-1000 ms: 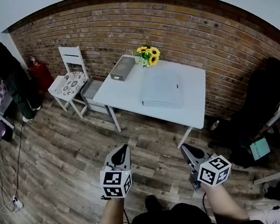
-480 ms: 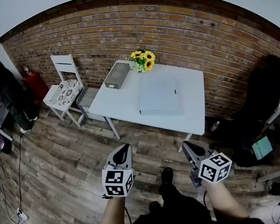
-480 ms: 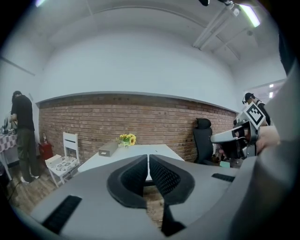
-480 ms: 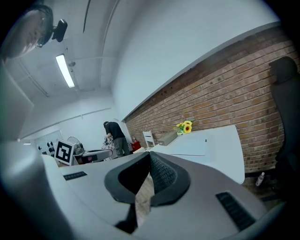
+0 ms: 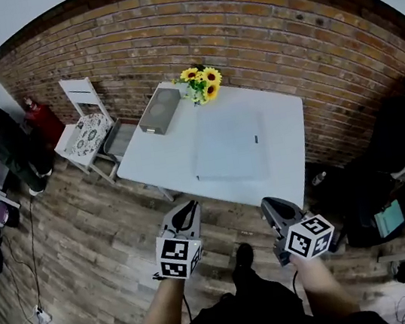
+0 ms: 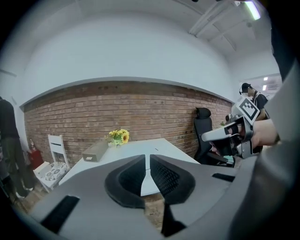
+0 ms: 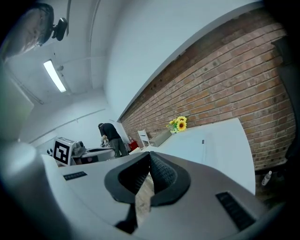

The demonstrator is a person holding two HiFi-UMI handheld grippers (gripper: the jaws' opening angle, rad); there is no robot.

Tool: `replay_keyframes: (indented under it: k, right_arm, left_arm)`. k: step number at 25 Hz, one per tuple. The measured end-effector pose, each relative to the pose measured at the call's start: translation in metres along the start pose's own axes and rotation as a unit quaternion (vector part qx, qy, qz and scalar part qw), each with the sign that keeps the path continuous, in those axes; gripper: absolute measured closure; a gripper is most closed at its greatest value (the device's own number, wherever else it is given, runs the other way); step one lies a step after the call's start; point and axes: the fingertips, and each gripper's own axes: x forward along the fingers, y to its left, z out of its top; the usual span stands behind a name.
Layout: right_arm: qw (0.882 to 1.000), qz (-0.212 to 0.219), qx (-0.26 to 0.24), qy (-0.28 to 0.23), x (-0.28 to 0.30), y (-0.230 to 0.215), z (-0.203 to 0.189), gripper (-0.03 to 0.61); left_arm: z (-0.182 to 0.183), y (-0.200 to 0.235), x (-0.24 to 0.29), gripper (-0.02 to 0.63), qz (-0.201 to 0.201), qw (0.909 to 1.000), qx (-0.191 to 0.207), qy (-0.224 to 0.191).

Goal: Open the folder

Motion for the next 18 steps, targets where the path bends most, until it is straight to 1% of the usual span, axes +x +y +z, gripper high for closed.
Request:
replay_keyframes:
  k: [3, 6, 8, 11, 15, 18]
  right_arm:
    - [1.0, -0.002, 0.012, 0.005, 0.022, -0.031, 0.013, 0.563]
    - [1.0, 0.0, 0.022, 0.011, 0.043, -0.059, 0.027, 0.563]
    - [1.0, 0.005, 0.026, 0.017, 0.052, -0.072, 0.033, 0.563]
    - [0.999, 0.006, 0.024, 0.021, 0.063, -0.087, 0.042, 0.563]
    - [0.999, 0.0, 0.026, 0.018, 0.072, -0.096, 0.054, 0.563]
    - [0.999, -0.009, 0.025, 0.02, 0.078, -0.101, 0.059, 0.563]
  left_arm:
    - [0.007, 0.004, 0.042, 0.573, -0.011, 0.9996, 0.017, 0.019]
    - [0.017, 0.004, 0.082, 0.523, -0.029, 0.9988, 0.024, 0.033]
    - [0.019, 0.001, 0.102, 0.509, -0.038, 0.998, 0.029, 0.041]
    - [0.018, -0.006, 0.125, 0.489, -0.054, 0.9958, 0.051, 0.053]
    - [0.007, -0.014, 0.146, 0.443, -0.085, 0.9903, 0.077, 0.079]
    - [-0.005, -0.019, 0.163, 0.396, -0.11, 0.9833, 0.104, 0.102]
